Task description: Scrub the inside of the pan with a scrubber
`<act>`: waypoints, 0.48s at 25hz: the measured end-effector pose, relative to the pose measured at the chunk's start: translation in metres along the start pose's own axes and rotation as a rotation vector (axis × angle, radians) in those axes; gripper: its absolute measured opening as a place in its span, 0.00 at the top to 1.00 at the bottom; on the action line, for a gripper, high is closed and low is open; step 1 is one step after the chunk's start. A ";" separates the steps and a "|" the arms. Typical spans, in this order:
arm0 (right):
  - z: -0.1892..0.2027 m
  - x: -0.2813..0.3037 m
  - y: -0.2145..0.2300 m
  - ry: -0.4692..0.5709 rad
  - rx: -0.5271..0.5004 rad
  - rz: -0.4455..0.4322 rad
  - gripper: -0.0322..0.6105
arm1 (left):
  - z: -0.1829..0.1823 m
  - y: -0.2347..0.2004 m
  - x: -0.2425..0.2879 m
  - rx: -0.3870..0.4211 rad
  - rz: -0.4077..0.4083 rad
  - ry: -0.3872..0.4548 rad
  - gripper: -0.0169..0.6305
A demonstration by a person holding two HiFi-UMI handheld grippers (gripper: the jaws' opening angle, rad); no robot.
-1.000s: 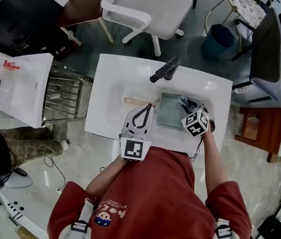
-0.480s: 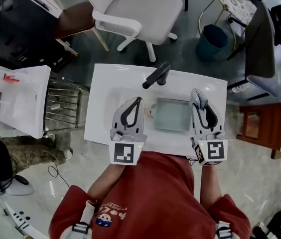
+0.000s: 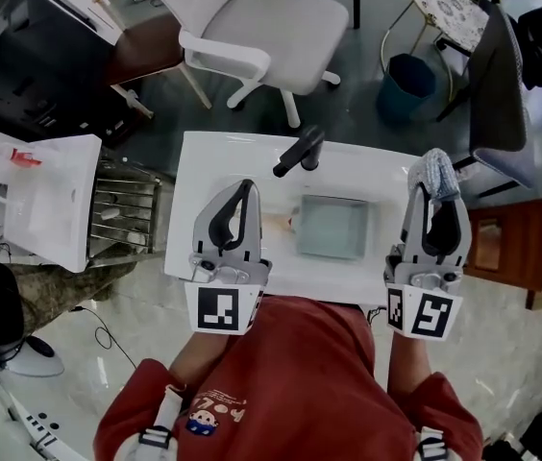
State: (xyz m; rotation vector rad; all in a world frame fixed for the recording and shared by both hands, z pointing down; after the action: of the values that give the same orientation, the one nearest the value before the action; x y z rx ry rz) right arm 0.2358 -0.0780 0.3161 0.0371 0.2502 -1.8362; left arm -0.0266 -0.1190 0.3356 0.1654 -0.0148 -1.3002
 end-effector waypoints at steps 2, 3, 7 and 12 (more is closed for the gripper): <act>0.002 0.004 -0.002 -0.013 0.004 -0.005 0.71 | 0.001 -0.001 0.001 0.010 -0.002 -0.009 0.95; 0.003 0.005 -0.004 -0.019 0.007 -0.009 0.71 | 0.001 -0.001 0.001 0.011 -0.003 -0.013 0.95; 0.007 0.009 -0.009 -0.045 0.010 -0.023 0.71 | 0.001 -0.003 0.000 0.002 -0.011 -0.019 0.95; 0.012 0.014 -0.013 -0.068 0.008 -0.040 0.71 | 0.002 -0.003 -0.001 -0.001 -0.018 -0.024 0.95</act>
State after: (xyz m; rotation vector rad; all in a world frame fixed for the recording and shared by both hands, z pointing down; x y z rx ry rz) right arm 0.2210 -0.0899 0.3275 -0.0249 0.1967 -1.8750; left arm -0.0302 -0.1193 0.3369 0.1495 -0.0327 -1.3202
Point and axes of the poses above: the fingertips, and each gripper's own axes: x forward along the fingers, y to its right, z out of its underside, the point moved 3 cm from there along -x, backward along the fingers, and after that the axes turned 15 degrees about -z, right-handed, at the moved point
